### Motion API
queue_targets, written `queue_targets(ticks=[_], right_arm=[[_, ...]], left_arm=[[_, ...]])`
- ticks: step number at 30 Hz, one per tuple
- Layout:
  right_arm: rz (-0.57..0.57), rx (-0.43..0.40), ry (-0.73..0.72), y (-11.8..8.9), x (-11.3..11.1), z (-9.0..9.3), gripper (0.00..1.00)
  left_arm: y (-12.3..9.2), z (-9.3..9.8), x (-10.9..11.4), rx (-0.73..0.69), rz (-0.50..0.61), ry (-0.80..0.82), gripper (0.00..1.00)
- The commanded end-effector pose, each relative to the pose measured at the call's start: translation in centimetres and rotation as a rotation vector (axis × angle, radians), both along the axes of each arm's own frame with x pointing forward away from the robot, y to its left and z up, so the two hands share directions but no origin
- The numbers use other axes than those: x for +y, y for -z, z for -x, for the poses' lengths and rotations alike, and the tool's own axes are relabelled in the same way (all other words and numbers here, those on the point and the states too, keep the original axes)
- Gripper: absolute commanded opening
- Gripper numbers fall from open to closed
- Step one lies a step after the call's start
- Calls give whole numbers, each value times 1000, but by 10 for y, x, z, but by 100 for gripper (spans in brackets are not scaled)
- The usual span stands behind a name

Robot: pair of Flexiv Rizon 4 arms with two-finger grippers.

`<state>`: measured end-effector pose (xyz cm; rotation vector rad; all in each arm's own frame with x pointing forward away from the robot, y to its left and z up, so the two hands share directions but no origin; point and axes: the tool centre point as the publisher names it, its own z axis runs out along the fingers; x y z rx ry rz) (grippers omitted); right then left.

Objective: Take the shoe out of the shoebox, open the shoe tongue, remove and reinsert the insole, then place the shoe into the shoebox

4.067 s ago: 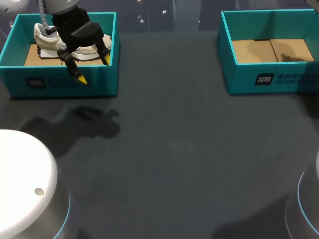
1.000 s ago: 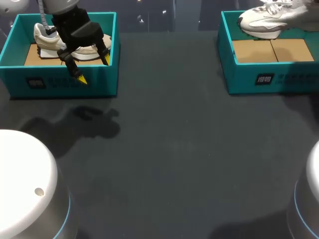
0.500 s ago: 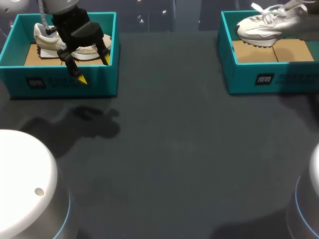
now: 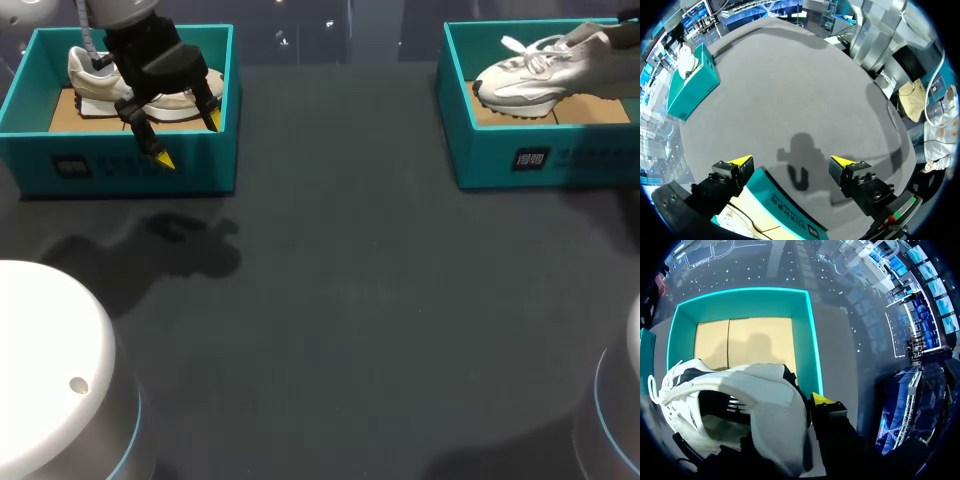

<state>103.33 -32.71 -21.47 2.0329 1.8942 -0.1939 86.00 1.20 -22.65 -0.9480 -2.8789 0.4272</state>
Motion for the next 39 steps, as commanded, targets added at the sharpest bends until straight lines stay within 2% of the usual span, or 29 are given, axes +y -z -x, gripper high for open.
queue_targets(ticks=[1, 11, 29, 39], right_arm=[[-5, 9, 1, 4, -4, -11, 0], [-4, 26, -1, 16, -11, -14, 0], [-27, 35, 28, 41, -14, 8, 0], [-29, 41, 22, 52, -7, 16, 0]], left_arm=[[0, 0, 0, 0, -2, 1, 100], [0, 0, 0, 0, -2, 1, 100], [0, 0, 0, 0, -2, 1, 100], [0, 0, 0, 0, -2, 1, 100]])
